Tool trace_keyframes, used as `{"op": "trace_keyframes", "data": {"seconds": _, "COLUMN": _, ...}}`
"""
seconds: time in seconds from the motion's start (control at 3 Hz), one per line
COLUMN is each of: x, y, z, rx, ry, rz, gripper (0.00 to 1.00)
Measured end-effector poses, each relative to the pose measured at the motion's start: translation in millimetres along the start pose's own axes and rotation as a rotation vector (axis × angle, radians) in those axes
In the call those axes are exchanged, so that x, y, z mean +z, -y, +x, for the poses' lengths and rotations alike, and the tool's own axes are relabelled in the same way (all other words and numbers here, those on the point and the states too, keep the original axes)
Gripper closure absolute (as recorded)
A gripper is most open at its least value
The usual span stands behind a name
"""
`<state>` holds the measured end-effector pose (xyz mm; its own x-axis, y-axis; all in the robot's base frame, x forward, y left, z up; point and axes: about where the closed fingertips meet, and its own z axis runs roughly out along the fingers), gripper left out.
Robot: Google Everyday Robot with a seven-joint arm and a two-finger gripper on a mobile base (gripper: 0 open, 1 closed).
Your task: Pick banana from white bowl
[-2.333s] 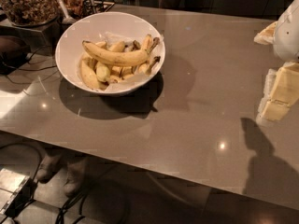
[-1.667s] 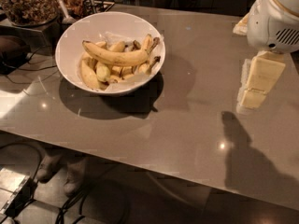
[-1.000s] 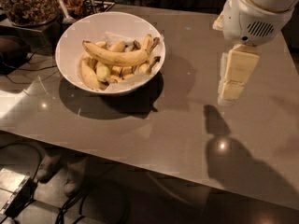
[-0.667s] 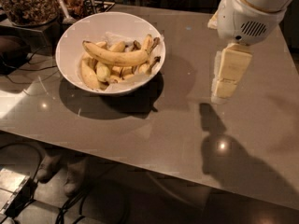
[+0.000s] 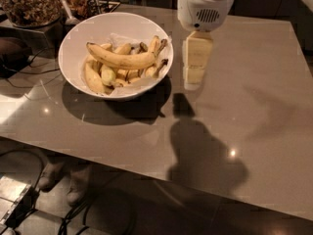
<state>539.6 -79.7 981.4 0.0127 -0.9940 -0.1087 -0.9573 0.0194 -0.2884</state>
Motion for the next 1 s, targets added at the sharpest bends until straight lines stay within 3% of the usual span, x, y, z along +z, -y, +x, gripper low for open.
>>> {"op": "trace_keyframes", "data": {"seconds": 0.33, "x": 10.7, "y": 13.4, "z": -25.6, "rx": -0.06, "ry": 0.0, "rz": -0.024, "gripper": 0.0}}
{"op": "trace_keyframes", "data": {"seconds": 1.0, "x": 16.3, "y": 26.3, "z": -47.5, "rx": -0.078, "ry": 0.045, "rz": 0.003, "gripper": 0.0}}
